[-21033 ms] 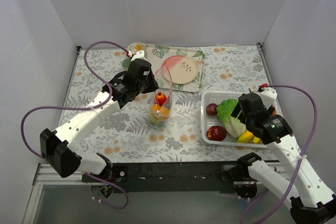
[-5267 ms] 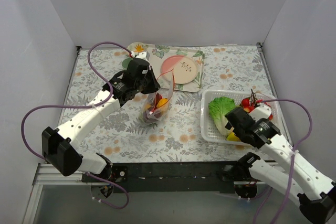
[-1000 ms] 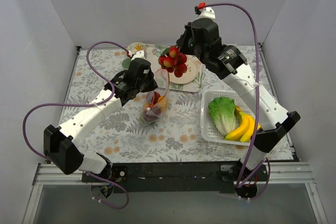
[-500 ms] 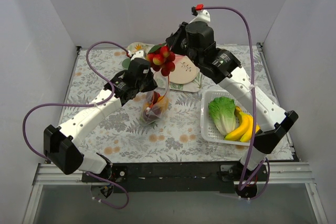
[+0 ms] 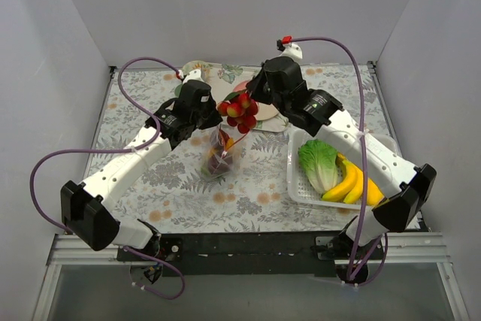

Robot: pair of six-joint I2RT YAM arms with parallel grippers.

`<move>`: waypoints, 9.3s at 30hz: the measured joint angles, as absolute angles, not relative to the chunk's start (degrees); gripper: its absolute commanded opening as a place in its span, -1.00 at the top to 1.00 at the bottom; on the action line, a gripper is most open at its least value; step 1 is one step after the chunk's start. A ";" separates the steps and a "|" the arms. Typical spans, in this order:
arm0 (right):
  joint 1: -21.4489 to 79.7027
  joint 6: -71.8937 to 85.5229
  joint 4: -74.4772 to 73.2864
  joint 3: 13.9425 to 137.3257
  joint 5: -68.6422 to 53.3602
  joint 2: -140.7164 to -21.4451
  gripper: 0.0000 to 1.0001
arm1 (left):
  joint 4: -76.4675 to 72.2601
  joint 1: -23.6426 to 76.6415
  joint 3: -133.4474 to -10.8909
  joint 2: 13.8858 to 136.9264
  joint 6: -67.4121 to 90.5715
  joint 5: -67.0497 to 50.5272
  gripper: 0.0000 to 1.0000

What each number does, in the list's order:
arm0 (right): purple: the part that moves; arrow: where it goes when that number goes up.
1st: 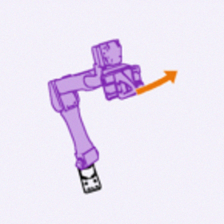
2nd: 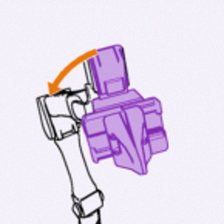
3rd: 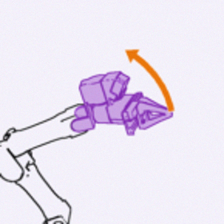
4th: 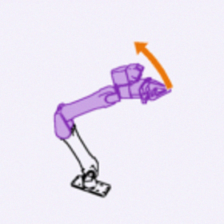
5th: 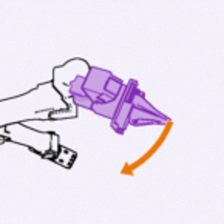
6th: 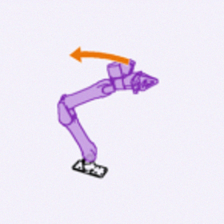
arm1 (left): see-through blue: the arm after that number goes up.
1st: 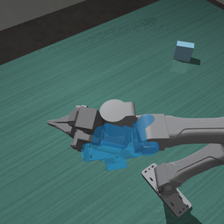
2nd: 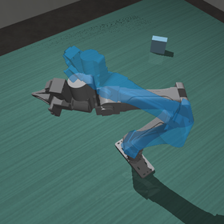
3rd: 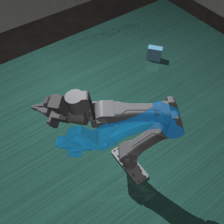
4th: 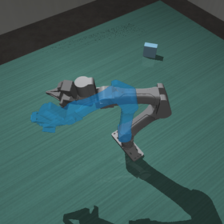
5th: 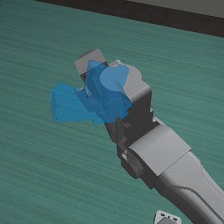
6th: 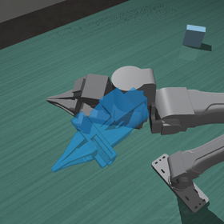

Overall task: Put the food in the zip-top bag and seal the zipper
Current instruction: Place the fake fruit in the zipper food storage bag, then adjust the zipper food storage bag at the center of the board, then pick up the fake fruit from the bin, then place the fake fruit in the zipper food storage bag.

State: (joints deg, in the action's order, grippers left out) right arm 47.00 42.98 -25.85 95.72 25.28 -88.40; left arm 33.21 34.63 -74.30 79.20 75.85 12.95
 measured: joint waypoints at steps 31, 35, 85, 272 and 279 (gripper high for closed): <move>49.17 34.44 -36.07 106.76 24.62 -97.91 0.97 | 34.09 33.26 -74.89 78.63 75.20 10.68 1.00; 49.30 33.95 -37.65 105.82 25.56 -98.00 0.97 | 33.87 33.28 -75.16 78.63 75.20 10.13 1.00; 53.06 28.34 -39.79 93.45 28.14 -85.78 -0.51 | 32.12 33.50 -75.85 78.78 75.50 6.48 1.00; 50.63 47.90 -37.65 87.53 20.21 -88.71 0.78 | 29.50 33.98 -66.72 71.16 76.05 -1.17 1.00; 51.81 47.97 -37.04 88.77 20.27 -94.21 0.55 | 30.02 33.98 -67.66 71.83 76.09 0.27 1.00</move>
